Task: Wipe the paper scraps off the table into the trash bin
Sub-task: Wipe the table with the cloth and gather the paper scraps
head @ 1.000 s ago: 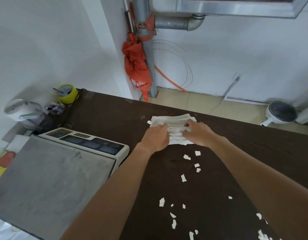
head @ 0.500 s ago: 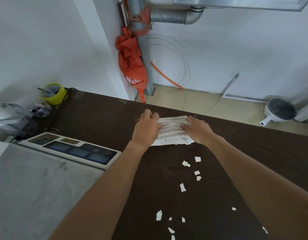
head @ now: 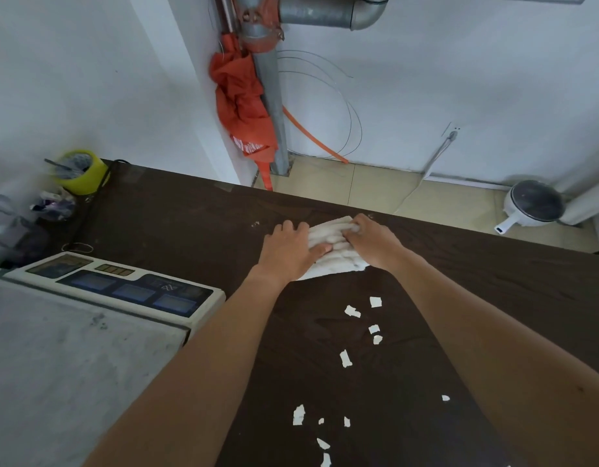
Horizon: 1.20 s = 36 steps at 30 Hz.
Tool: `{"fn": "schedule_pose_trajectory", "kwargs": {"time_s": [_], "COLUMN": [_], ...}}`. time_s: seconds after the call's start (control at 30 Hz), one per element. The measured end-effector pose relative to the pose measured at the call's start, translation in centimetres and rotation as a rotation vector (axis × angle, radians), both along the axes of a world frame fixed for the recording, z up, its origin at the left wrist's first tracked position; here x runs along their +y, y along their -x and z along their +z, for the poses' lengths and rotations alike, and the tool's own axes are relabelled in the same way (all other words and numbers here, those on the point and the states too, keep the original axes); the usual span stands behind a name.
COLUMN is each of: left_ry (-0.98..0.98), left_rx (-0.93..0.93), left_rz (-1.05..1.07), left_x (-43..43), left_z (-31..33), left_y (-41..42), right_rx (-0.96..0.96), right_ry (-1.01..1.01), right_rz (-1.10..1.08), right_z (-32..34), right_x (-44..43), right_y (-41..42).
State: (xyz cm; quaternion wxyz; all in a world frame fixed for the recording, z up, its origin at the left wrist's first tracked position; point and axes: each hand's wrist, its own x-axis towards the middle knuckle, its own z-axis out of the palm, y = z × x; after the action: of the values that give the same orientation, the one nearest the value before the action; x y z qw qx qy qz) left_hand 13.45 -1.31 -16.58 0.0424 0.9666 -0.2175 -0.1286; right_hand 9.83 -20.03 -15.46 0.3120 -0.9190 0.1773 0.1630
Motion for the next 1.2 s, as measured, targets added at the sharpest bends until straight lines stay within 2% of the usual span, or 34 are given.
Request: {"fn": "schedule_pose_trajectory", "kwargs": {"time_s": [0.3, 0.53, 0.77, 1.07, 1.2], "left_ry": [0.012, 0.039, -0.097, -0.103, -0.078], "left_rx": [0.031, 0.052, -0.051, 0.067, 0.051], "left_rz": [0.103, 0.188, 0.245, 0.163, 0.123], "left_x": [0.3, 0.5, -0.3, -3.2, -4.5], "left_z": [0.4, 0.9, 0.9, 1.6, 1.7], "left_y": [3.3, 7.3, 12.5, 18.9, 21.8], "right_rx": [0.019, 0.004, -0.064, -0.019, -0.013], "right_ry": [-0.141, -0.040, 0.006, 0.058, 0.064], "right_rz": [0.066, 0.126, 0.120, 0.098, 0.044], "right_z": [1.7, 1.3, 0.8, 1.1, 1.3], "right_x": [-0.1, 0.9, 1.4, -1.2, -2.3], "right_y": [2.4, 5.0, 9.2, 16.5, 20.1]}}
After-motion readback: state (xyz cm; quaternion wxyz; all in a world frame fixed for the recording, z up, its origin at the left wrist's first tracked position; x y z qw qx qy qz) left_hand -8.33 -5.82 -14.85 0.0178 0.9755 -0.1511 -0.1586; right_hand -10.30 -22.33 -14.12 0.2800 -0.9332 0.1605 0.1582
